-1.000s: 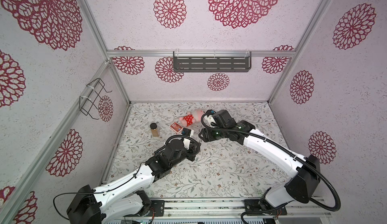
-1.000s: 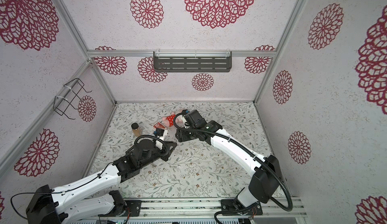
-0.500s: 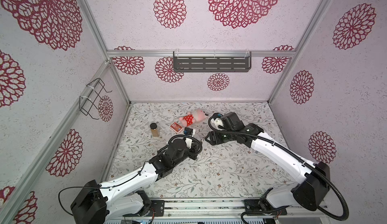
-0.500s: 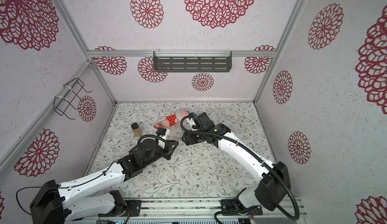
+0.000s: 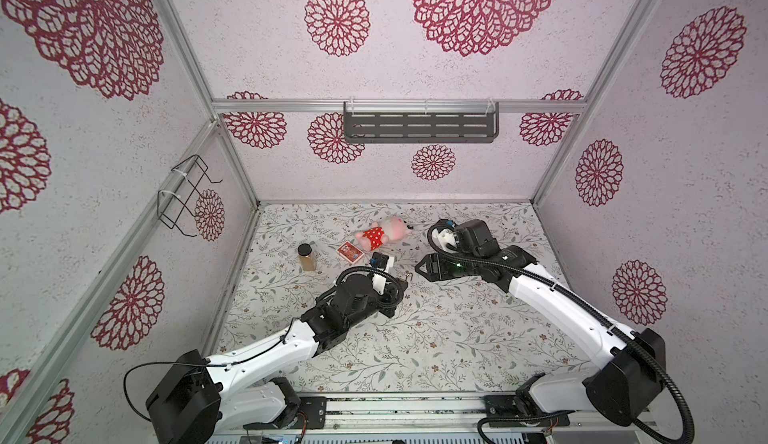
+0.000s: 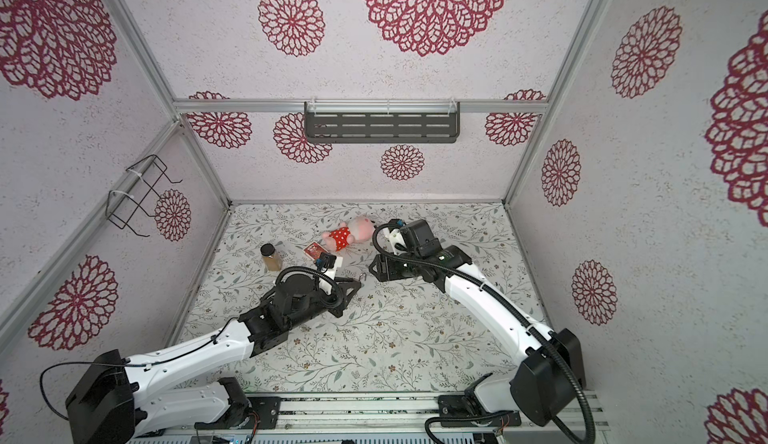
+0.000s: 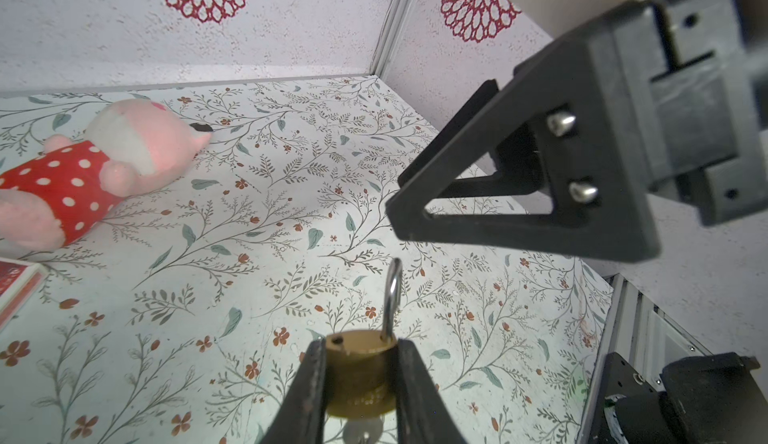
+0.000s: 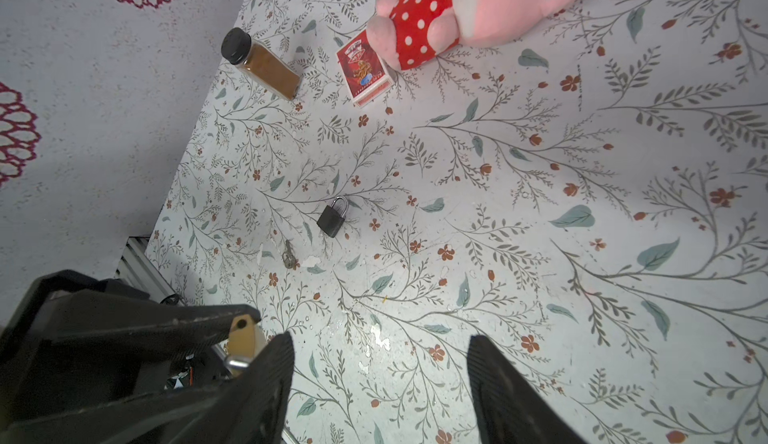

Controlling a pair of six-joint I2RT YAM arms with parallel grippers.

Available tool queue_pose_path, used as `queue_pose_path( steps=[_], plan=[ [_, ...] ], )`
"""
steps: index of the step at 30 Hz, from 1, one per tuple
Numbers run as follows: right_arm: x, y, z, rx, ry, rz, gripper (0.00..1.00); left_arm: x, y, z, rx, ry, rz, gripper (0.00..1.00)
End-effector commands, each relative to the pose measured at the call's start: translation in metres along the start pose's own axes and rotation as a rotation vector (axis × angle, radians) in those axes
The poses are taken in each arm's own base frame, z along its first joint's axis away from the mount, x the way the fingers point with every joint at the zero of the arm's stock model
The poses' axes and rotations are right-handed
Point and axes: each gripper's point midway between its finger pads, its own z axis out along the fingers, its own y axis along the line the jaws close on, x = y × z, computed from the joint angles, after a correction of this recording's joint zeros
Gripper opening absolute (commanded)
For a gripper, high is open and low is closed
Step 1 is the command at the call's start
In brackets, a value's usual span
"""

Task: Unlock with the key
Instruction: 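Open the right gripper and draw it back while the left gripper holds the padlock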

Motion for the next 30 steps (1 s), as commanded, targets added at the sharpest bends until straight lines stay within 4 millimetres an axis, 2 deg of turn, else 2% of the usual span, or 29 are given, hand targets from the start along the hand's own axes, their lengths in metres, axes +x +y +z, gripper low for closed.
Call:
queue_pose_path(
  steps=[1, 14, 17, 22, 26, 30],
  plan=[
    [-0.009, 0.019, -0.003, -0.112, -0.026, -0.044, 0.69, -0.031, -0.017, -0.005, 0.058, -0.091, 0.031, 0.0],
    [-0.005, 0.026, -0.013, -0.211, -0.054, -0.022, 0.7, -0.034, -0.014, 0.001, 0.028, -0.096, 0.034, 0.0],
    [-0.002, 0.006, -0.013, -0.109, -0.047, -0.001, 0.69, -0.029, -0.003, 0.003, -0.026, -0.082, 0.028, 0.0],
    [0.004, -0.015, -0.022, -0.043, -0.092, 0.04, 0.71, -0.003, 0.026, 0.016, -0.17, 0.001, -0.028, 0.0],
    [0.014, -0.054, -0.028, 0.131, -0.116, 0.098, 0.71, 0.021, 0.053, 0.031, -0.328, 0.104, -0.065, 0.0],
    [0.027, -0.077, -0.033, 0.212, -0.142, 0.163, 0.72, 0.038, 0.068, 0.047, -0.422, 0.191, -0.092, 0.0]
  ],
)
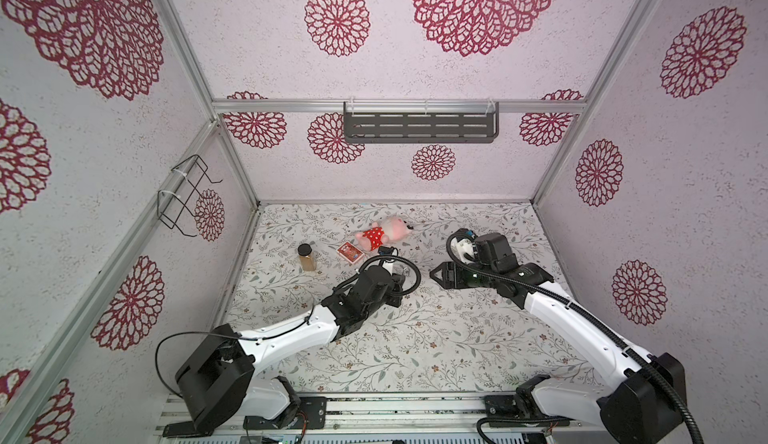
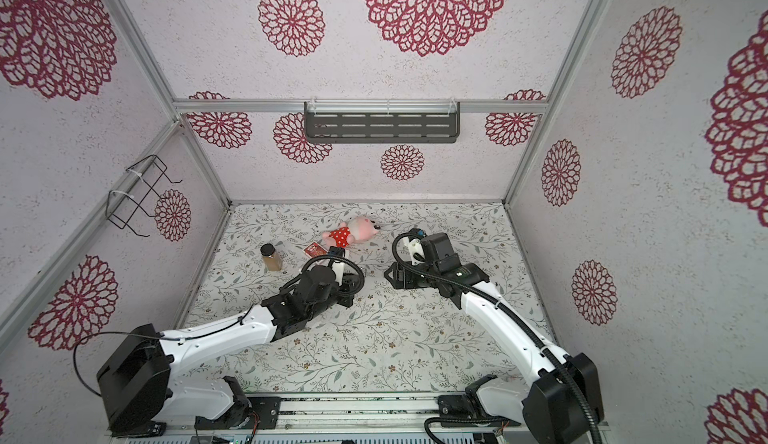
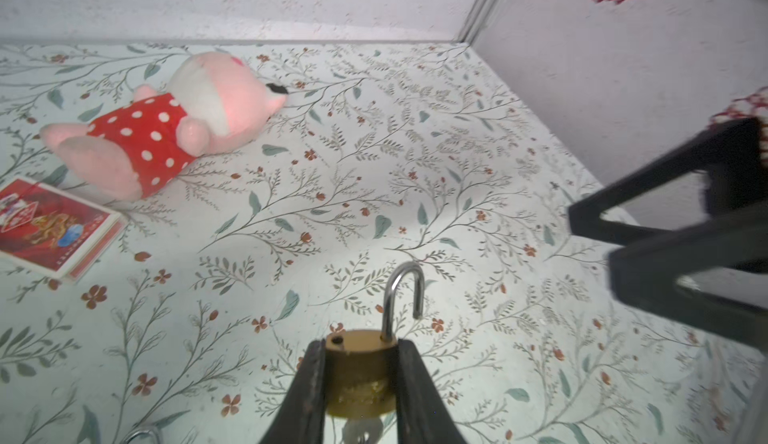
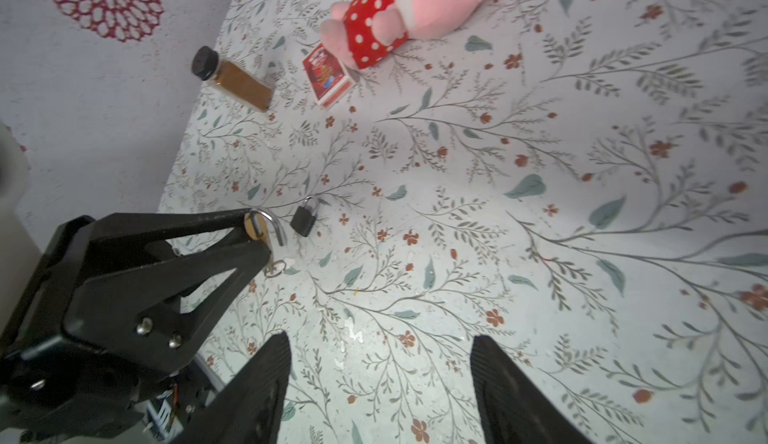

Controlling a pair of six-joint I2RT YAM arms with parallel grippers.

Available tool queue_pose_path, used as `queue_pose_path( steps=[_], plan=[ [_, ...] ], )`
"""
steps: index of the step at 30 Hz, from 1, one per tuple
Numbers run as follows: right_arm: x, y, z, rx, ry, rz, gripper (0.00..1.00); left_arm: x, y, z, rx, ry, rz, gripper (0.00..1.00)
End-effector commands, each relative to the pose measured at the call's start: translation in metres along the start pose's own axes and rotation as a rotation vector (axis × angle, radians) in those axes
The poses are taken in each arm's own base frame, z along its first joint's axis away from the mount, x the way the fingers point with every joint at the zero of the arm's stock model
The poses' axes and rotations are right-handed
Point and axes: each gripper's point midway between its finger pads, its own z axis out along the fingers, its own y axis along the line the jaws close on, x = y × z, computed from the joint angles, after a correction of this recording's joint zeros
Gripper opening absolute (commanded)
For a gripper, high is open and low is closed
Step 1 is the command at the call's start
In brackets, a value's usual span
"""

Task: Unlock with the key
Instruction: 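Open the right gripper and draw it back while the left gripper holds the padlock, then lower the brass padlock with its shackle open toward the table with the left gripper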

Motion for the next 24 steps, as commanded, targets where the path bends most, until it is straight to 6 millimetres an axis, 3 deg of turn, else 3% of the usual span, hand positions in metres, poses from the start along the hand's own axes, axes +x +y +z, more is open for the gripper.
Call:
queue_pose_path(
  steps=[1, 4, 10, 21, 22, 24],
  plan=[
    [0.0, -0.028, -0.011, 0.121, -0.062, 0.07, 0.73, 0.01, 0.018, 0.013, -0.123, 0.063, -0.038, 0.0],
    [0.006, -0.039, -0.014, 0.15, -0.076, 0.101, 0.73, 0.019, 0.024, 0.029, -0.177, 0.123, -0.06, 0.0],
    [0.013, -0.041, -0.016, 0.149, -0.075, 0.108, 0.73, 0.043, 0.039, 0.057, -0.308, 0.259, -0.073, 0.0],
    [0.021, -0.042, -0.011, 0.134, -0.053, 0.122, 0.73, 0.069, 0.051, 0.083, -0.4, 0.396, -0.108, 0.0],
    [0.02, -0.041, -0.011, 0.133, -0.055, 0.121, 0.73, 0.082, 0.056, 0.09, -0.421, 0.428, -0.104, 0.0],
    [0.02, -0.04, -0.011, 0.128, -0.055, 0.122, 0.73, 0.087, 0.059, 0.093, -0.427, 0.447, -0.115, 0.0]
  ],
)
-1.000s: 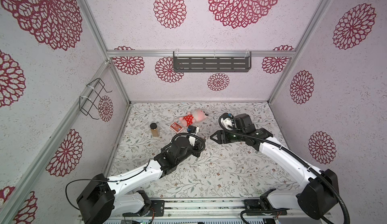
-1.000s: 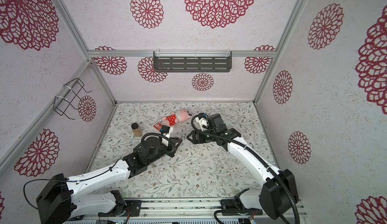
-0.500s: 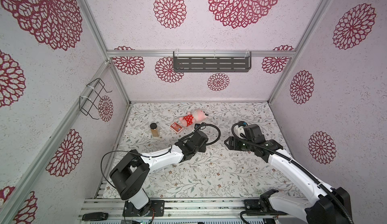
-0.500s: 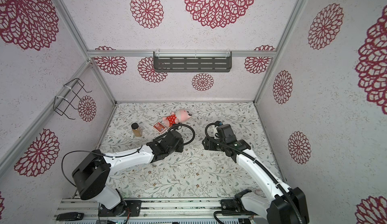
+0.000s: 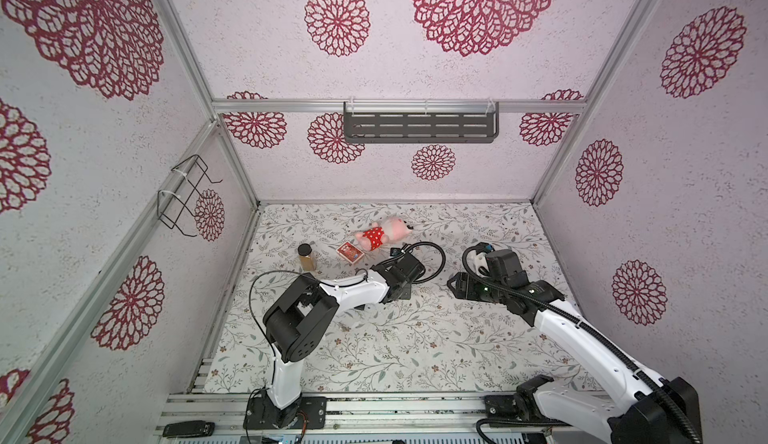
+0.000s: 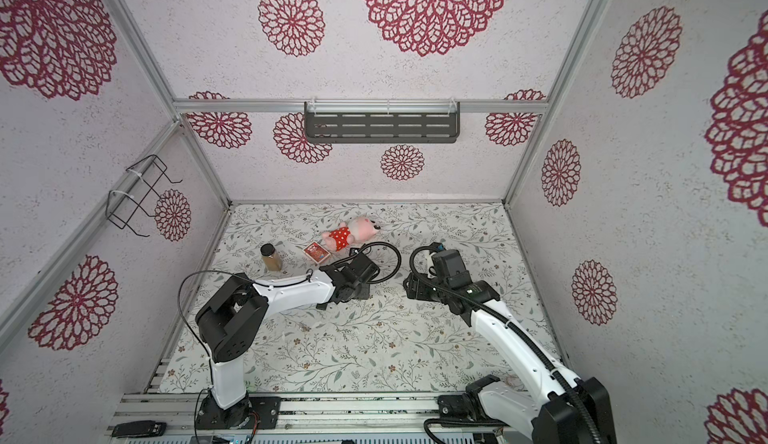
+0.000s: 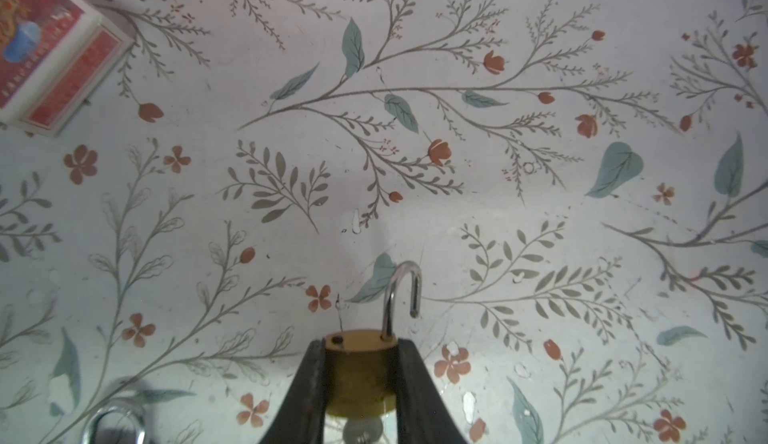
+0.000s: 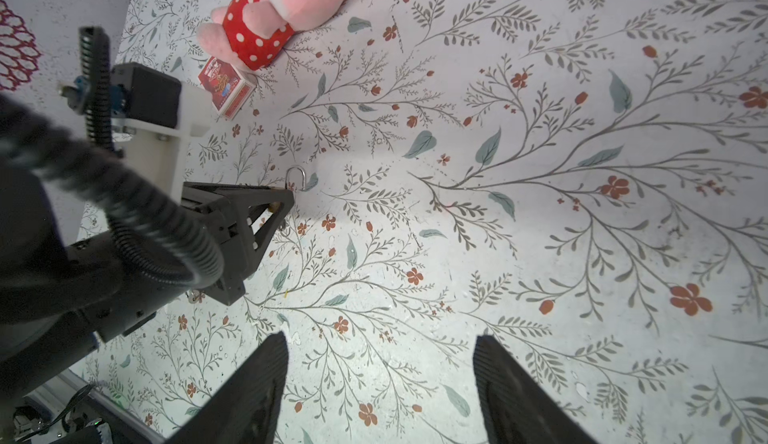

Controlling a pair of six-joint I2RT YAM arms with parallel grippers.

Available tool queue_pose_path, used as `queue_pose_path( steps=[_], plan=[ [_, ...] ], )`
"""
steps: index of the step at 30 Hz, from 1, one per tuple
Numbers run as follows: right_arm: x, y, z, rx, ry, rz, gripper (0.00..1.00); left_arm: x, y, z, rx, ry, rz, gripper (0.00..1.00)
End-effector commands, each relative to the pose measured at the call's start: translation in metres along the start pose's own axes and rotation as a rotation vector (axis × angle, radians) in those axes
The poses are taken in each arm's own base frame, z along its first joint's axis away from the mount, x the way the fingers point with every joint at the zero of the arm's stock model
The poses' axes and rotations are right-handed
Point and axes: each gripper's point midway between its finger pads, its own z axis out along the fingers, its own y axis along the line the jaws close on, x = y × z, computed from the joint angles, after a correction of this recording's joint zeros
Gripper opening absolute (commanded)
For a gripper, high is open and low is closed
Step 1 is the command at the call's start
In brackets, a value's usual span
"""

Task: Unlock with the key
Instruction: 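Lower the brass padlock with its shackle open toward the table with the left gripper, then set the brass padlock down and move both arms apart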

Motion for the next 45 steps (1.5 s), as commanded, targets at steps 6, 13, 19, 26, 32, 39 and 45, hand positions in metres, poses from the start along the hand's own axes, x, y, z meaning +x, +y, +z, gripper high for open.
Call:
queue_pose_path(
  steps=[6, 13, 19, 26, 32, 39, 45],
  plan=[
    [-0.005, 0.004, -0.004, -0.016, -0.018, 0.015, 0.73, 0.014, 0.004, 0.022, -0.021, 0.09, -0.042, 0.18],
    [-0.006, 0.016, -0.006, 0.005, -0.015, -0.026, 0.73, -0.004, 0.005, -0.007, 0.041, 0.069, -0.094, 0.56],
    [0.0, 0.057, -0.005, -0.027, -0.038, -0.102, 0.73, -0.04, 0.026, -0.074, 0.15, -0.068, -0.207, 0.64],
    [0.033, 0.123, 0.028, -0.15, -0.016, -0.218, 0.7, -0.034, 0.102, -0.131, 0.192, -0.185, -0.415, 0.65],
    [0.078, 0.188, 0.074, -0.234, 0.056, -0.401, 0.7, -0.005, 0.171, -0.168, 0.155, -0.255, -0.552, 0.67],
    [0.115, 0.24, 0.119, -0.279, 0.106, -0.559, 0.66, 0.026, 0.214, -0.188, 0.131, -0.286, -0.678, 0.74],
    [0.133, 0.257, 0.145, -0.326, 0.198, -0.678, 0.6, 0.037, 0.229, -0.198, 0.126, -0.292, -0.735, 0.75]
  ],
)
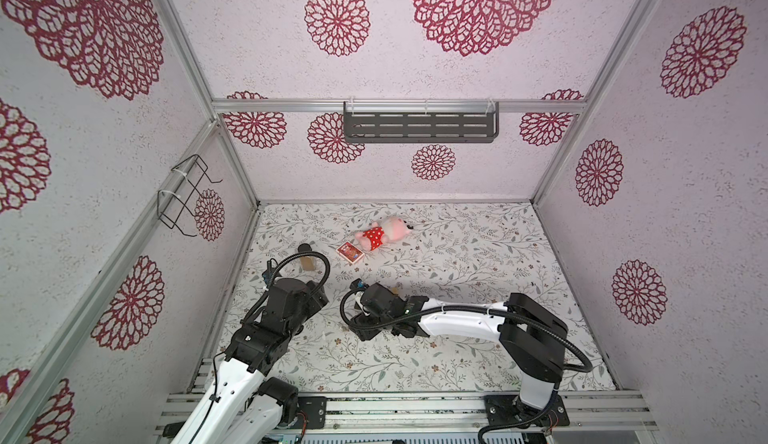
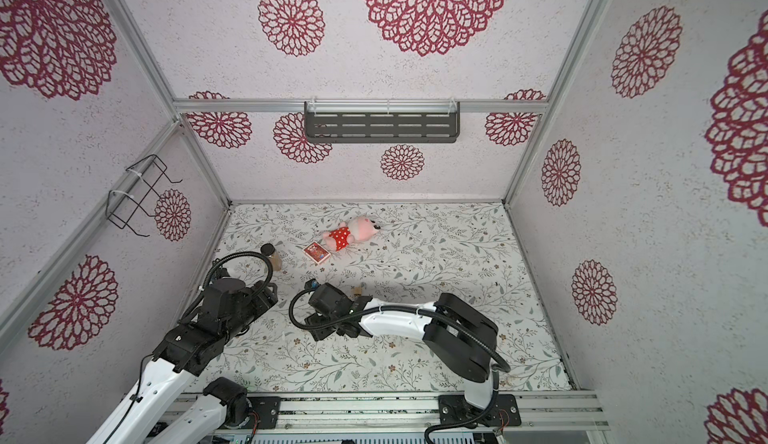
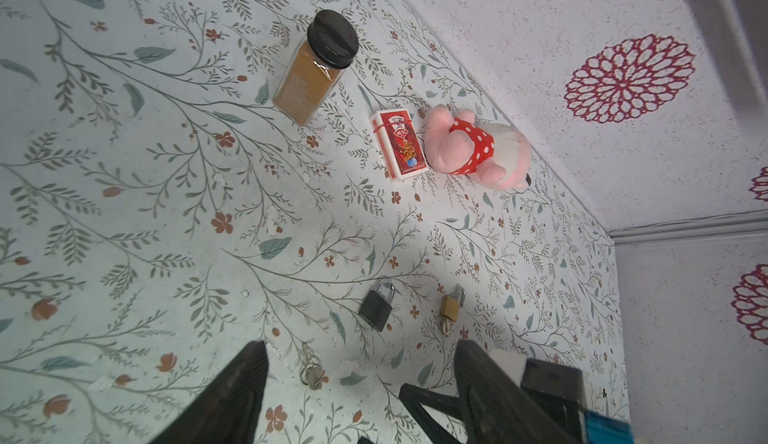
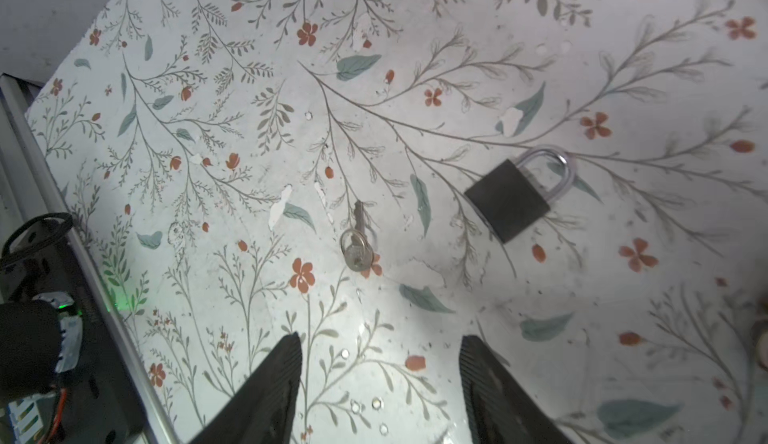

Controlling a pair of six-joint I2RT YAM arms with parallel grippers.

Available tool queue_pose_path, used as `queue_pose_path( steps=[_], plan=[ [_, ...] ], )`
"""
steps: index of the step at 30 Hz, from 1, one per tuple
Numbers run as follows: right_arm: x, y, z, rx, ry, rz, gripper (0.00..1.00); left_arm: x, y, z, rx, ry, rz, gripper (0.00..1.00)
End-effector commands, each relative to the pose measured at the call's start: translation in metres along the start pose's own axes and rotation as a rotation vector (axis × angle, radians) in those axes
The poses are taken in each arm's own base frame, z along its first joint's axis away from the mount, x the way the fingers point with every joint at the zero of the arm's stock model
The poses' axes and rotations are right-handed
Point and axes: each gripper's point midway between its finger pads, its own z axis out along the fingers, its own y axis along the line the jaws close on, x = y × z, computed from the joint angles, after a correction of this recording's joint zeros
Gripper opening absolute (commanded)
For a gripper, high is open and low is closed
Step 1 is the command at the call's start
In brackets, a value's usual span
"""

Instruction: Unlock with the key

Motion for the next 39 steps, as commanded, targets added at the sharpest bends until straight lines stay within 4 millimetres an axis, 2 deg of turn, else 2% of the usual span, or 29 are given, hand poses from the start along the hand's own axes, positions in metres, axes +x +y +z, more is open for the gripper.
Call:
queue_pose_path(
  steps=[1, 4, 8, 14, 28, 39],
  plan=[
    [-0.015, 0.01, 0.005, -0.048, -0.006, -0.108, 0.58, 0.005, 0.011, -0.005, -0.021, 0.024, -0.028, 0.75],
    [-0.007, 0.012, 0.016, -0.122, 0.039, -0.117, 0.53, 0.006, 0.014, -0.007, -0.019, 0.02, -0.04, 0.76],
    [-0.006, 0.01, 0.023, -0.134, 0.056, -0.151, 0.43, 0.009, 0.016, -0.007, -0.018, 0.032, -0.056, 0.76],
    [-0.004, 0.008, 0.038, -0.159, 0.088, -0.154, 0.37, 0.011, 0.02, -0.007, -0.025, 0.026, -0.075, 0.76],
    [0.0, 0.01, 0.051, -0.175, 0.121, -0.158, 0.23, 0.013, 0.027, -0.004, -0.04, 0.018, -0.09, 0.77],
    [0.011, 0.008, 0.056, -0.182, 0.155, -0.149, 0.08, 0.017, 0.029, 0.0, -0.038, 0.021, -0.1, 0.77]
  ],
)
